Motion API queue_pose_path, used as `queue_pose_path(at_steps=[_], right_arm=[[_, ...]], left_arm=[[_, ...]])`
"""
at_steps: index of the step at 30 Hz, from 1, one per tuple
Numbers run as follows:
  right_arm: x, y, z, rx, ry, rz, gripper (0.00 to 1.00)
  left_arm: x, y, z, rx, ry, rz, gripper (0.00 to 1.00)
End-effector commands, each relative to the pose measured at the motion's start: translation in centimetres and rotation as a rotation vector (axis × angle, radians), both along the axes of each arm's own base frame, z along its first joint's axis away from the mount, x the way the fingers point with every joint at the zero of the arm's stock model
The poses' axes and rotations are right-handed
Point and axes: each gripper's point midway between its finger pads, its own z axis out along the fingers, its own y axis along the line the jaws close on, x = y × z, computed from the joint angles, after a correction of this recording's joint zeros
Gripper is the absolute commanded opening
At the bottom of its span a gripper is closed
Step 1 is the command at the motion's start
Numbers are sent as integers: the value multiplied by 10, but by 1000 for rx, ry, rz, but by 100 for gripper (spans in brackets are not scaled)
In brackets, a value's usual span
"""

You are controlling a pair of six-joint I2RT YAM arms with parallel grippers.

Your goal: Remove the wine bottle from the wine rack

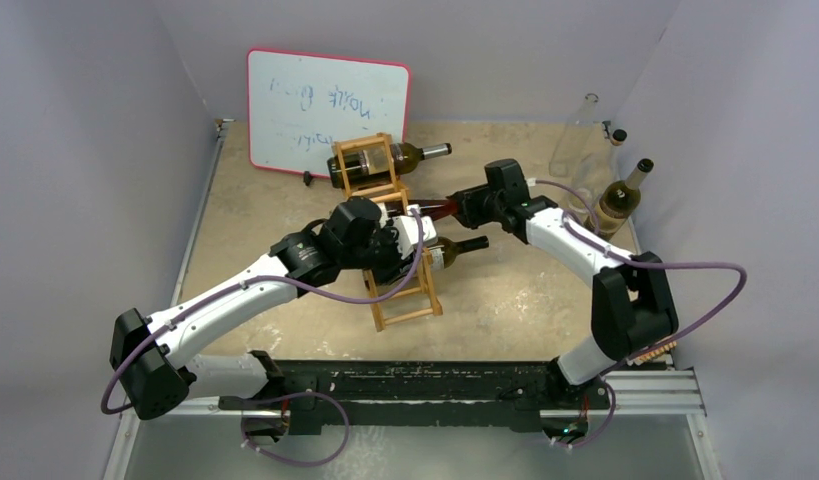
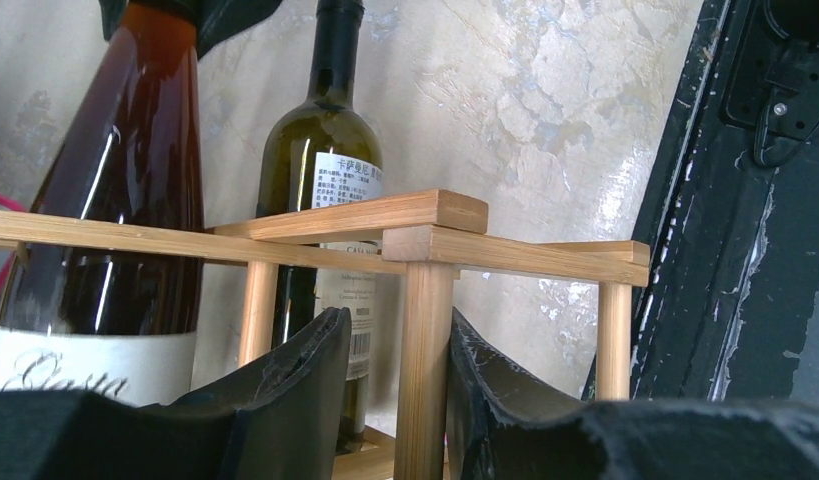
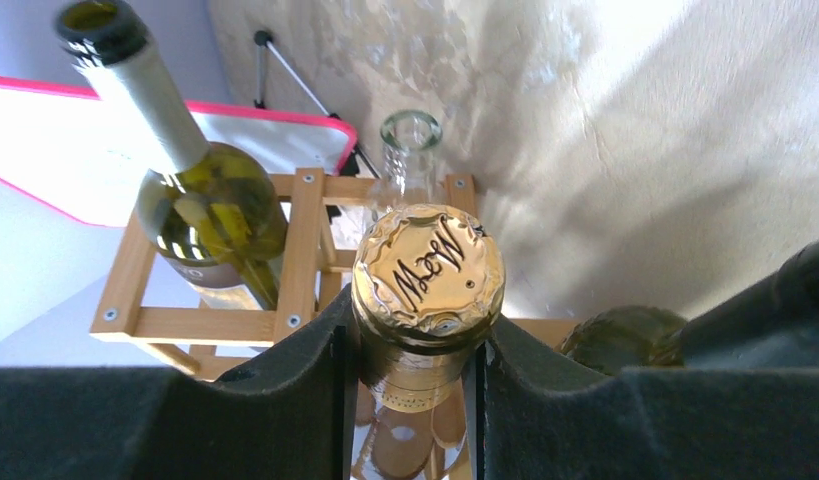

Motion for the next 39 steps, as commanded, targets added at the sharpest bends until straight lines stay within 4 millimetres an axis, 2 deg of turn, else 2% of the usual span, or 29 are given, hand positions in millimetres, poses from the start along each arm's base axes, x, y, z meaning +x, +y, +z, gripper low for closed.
queue_pose_path(at_steps=[1,8,15,19,23,28,38,39], right_arm=[[14,-27,30,-47,-165,17,0],[26,-50,50,-98,-277,18,0],[34,-67,87,-122,-460,1,0],[32,-77,102,-114,-558,-20,0],[32,-89,127,-144,-638,-30,0],[28,-106,146,-160,-690,-50,0],[21,-124,183,-246,-787,-68,0],[21,-125,193,-248,-806,-74,0]], left_arm=[[21,11,9,10,-78,79,36],[20,10,9,9,-79,76,35],[19,8,10,5,-74,70,34],[19,8,9,8,-75,72,34],[18,8,9,8,-74,70,34],[17,6,8,5,-70,61,34],[18,5,4,13,-62,61,34],[17,5,4,15,-61,60,34]])
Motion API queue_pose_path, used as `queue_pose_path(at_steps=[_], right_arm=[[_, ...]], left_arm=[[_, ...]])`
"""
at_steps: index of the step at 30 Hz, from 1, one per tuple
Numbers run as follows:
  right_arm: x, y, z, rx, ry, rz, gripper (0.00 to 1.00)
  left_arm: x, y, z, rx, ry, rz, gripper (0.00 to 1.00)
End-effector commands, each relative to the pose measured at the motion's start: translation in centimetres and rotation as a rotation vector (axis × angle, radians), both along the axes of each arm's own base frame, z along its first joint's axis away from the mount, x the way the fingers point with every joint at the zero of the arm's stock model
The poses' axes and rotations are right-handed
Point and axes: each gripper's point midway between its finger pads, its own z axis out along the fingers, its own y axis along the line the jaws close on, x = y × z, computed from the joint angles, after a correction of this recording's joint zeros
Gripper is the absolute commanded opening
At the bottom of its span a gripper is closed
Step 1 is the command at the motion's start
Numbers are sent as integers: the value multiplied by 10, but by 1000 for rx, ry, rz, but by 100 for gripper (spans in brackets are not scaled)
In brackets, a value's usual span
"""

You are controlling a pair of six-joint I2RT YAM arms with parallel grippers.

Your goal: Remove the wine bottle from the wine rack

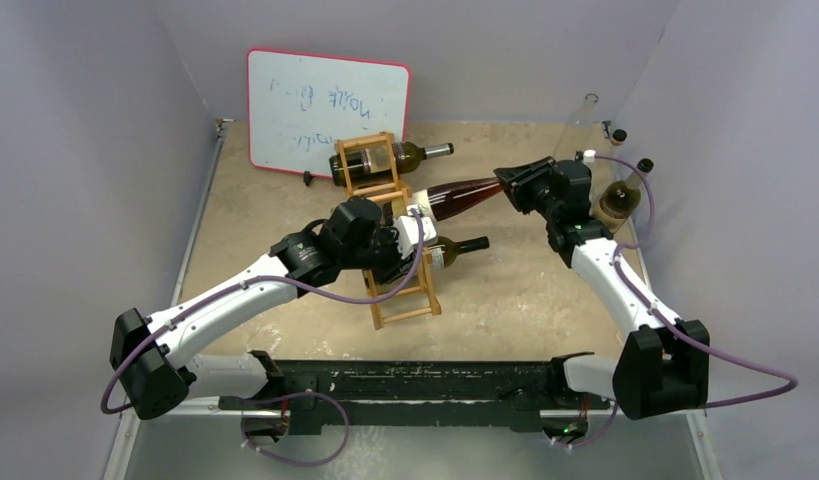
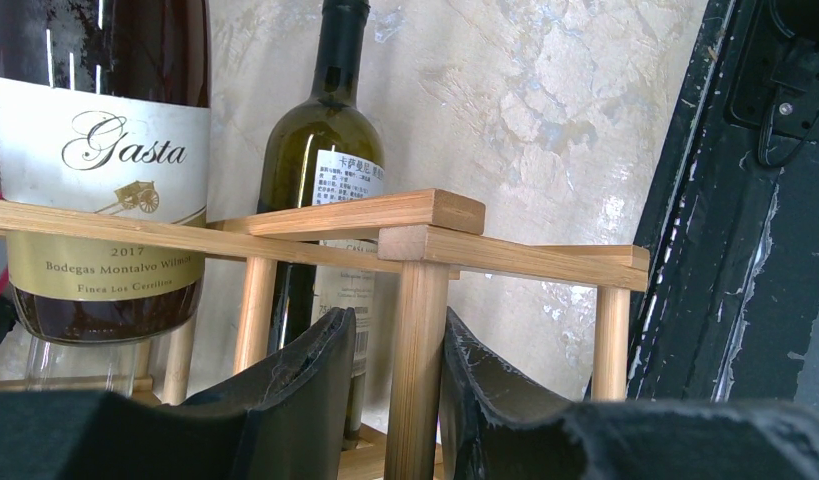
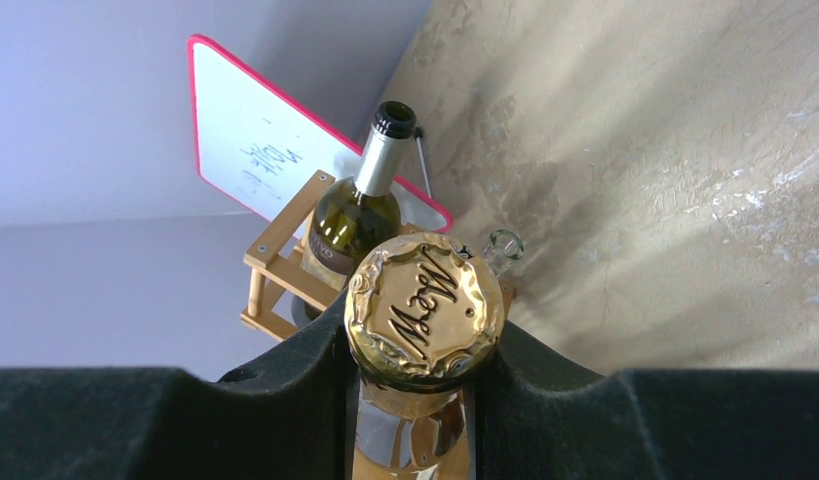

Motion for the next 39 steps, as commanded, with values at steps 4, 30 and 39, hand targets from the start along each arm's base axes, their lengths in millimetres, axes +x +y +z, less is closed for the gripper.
queue_pose_path(at_steps=[4,30,39], right_arm=[[9,-30,131,-10,-357,-105,0],[32,-72,231,-249,-426,-111,0],[61,-105,232,-628,-358,-159,0]], left_arm=[[18,5,3,14,-60,61,34],[17,4,4,10,-58,59,35],[18,4,5,7,-62,62,35]])
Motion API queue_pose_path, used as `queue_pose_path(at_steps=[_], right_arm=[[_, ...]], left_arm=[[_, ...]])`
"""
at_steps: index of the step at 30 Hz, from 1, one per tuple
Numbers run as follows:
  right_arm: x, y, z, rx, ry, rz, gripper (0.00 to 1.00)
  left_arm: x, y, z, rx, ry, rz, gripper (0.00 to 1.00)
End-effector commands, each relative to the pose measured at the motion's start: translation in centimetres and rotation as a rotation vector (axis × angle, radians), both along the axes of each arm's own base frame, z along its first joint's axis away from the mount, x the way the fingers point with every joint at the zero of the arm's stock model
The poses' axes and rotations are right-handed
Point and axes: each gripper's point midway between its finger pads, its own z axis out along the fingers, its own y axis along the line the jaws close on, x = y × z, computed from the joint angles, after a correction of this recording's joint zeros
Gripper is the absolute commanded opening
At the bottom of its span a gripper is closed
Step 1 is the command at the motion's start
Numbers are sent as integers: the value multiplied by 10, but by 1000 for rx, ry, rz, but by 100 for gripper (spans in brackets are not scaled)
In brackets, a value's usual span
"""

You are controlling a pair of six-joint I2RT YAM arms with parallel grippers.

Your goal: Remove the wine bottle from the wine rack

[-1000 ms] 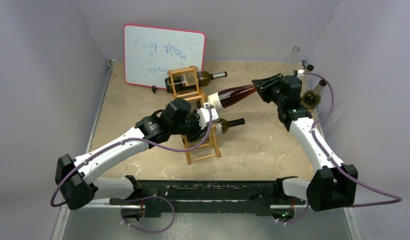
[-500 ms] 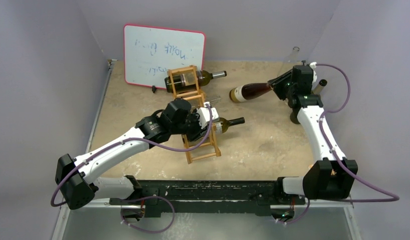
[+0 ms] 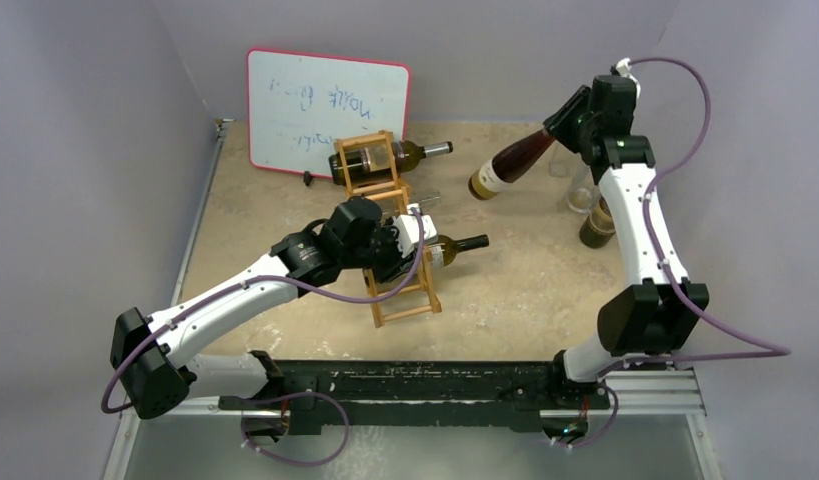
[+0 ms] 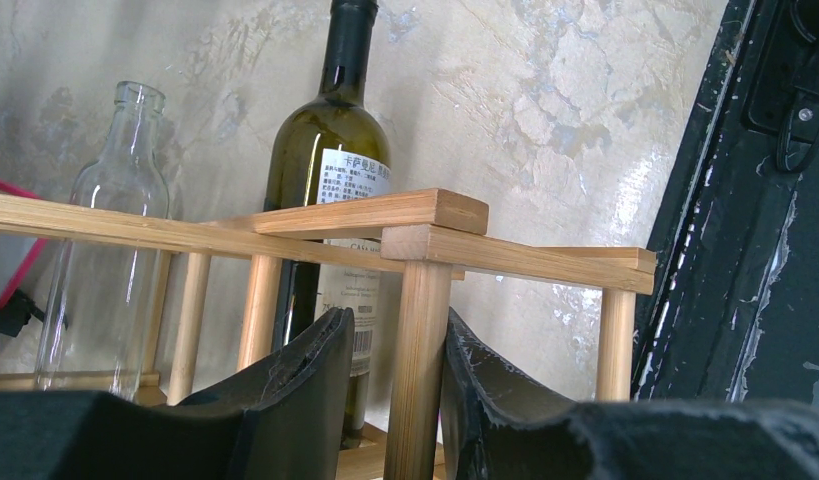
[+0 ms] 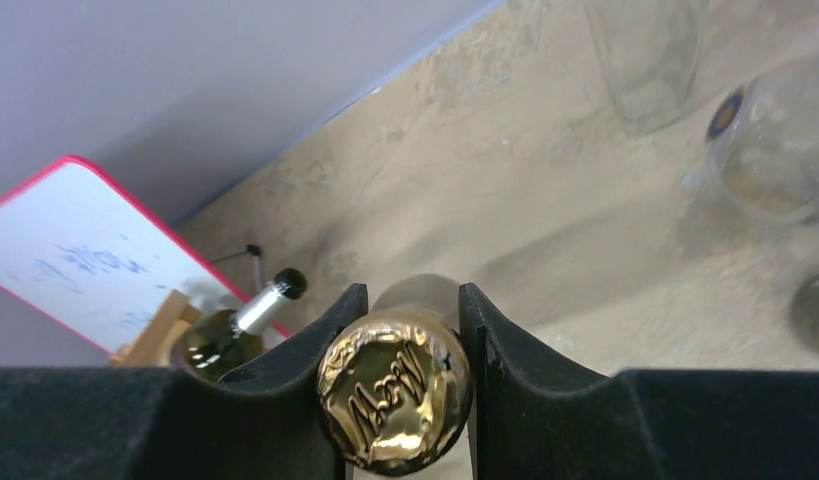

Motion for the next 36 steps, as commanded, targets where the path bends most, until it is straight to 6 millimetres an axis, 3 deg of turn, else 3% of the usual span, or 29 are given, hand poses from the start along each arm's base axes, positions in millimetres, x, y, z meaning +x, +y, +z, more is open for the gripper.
queue_pose_path(at_steps=[1,6,11,16,21,32,36], right_arm=[[6,-9,149,-152,-414,7,0],[11,-25,153,-312,-405,-34,0],[20,-39,153,-417,-385,-69,0],[23,-56,167,-514,-400,-137,0],[39,-64,167,-577,-404,-161,0],[77,-74,148,-650,-385,-196,0],[83,-70,129,-602,-368,-187,0]], left_arm=[[14,4,4,5,-47,45,35],[14,4,6,1,-50,49,37],[15,4,7,-1,-55,56,46],[17,5,9,-2,-62,68,52],[17,5,10,-9,-63,66,57],[18,5,9,-9,-67,71,62],[18,3,7,-9,-61,66,63]])
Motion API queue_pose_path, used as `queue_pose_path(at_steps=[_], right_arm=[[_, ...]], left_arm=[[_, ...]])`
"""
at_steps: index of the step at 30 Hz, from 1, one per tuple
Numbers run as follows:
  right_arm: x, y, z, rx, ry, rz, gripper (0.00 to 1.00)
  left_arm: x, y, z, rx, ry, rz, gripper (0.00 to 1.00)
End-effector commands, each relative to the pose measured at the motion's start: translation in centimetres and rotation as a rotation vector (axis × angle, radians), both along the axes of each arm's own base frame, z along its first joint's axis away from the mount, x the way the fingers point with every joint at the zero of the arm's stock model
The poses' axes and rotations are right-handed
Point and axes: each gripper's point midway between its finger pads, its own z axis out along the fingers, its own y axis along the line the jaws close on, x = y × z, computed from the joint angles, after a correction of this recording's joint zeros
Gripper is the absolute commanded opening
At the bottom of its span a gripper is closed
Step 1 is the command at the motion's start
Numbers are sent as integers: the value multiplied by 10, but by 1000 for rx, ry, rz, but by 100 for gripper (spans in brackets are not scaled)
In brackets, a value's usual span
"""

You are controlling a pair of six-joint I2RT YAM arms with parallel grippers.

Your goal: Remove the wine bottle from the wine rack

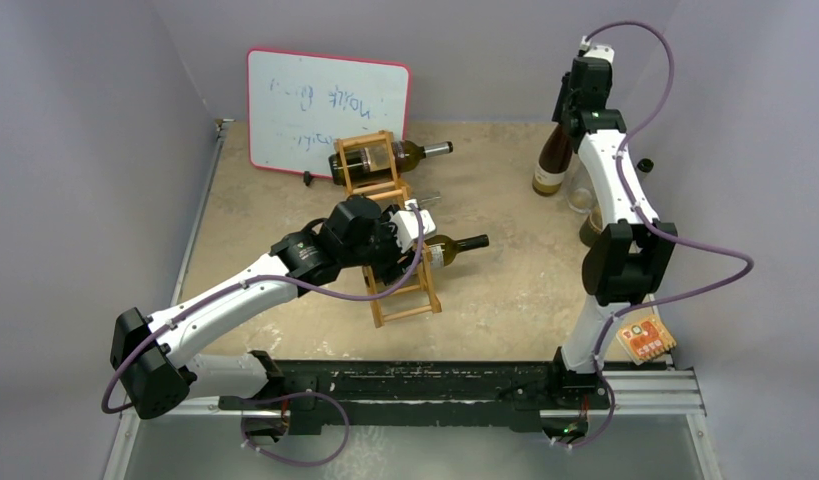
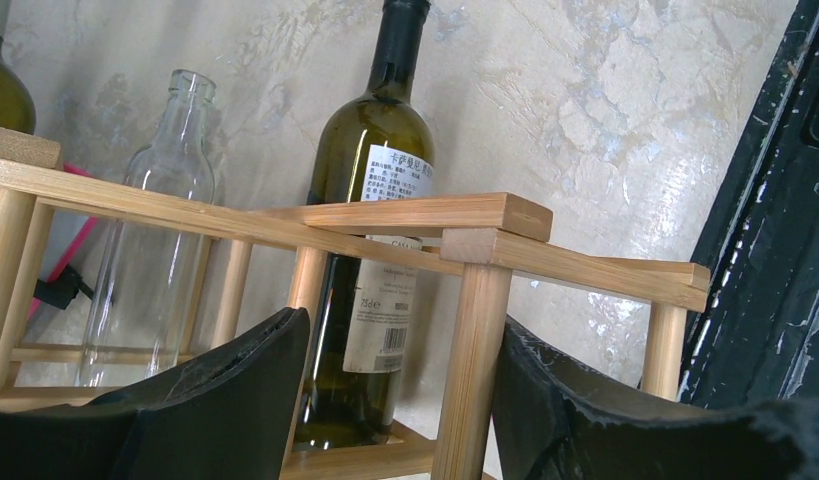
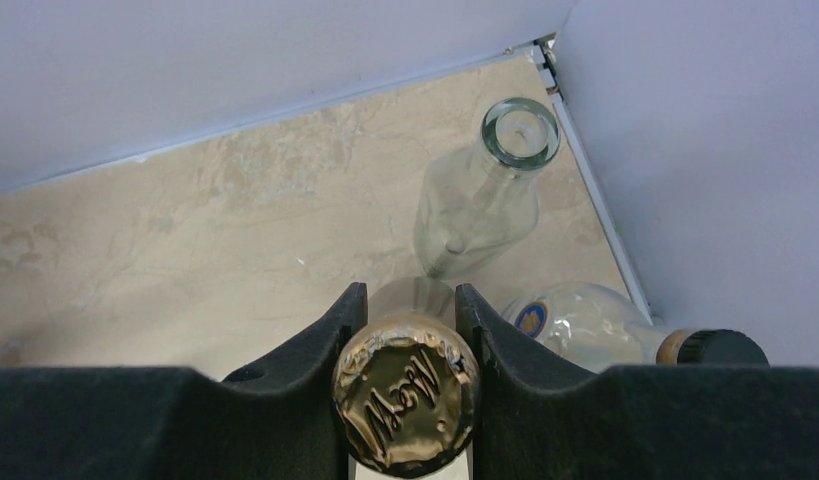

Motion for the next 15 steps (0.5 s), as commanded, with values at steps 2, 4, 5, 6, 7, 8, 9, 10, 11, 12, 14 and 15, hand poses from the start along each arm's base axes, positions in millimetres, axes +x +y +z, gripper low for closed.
queue_pose_path(at_steps=[2,4,5,6,7,8,9,10,11,12,14,15], right_arm=[[-2,-7,152,30,-488,-65,0],[-2,-5,143,49,-477,-62,0],[-2,-4,138,57,-468,-59,3],[-2,-4,133,62,-456,-60,8],[-3,-4,128,69,-442,-64,12],[-4,-4,123,76,-430,-71,17],[-6,-4,122,78,-425,-71,23],[-8,-3,120,80,-422,-67,33],[-9,0,119,82,-418,-46,41],[-10,2,122,79,-419,-31,53],[-15,2,128,62,-417,-23,67],[-17,1,133,57,-419,-23,73]], left_arm=[[5,-2,5,-21,-21,4,65],[5,-2,5,-22,-20,4,67],[5,-2,5,-22,-22,5,69],[5,-2,5,-21,-20,4,70],[5,-2,5,-22,-22,5,73],[5,-2,5,-21,-22,5,75],[5,-2,5,-20,-22,7,77],[5,-2,5,-21,-24,8,78],[6,-1,5,-19,-24,10,79],[6,-1,5,-19,-25,12,80],[6,0,4,-17,-27,15,82],[7,0,4,-18,-26,18,82]])
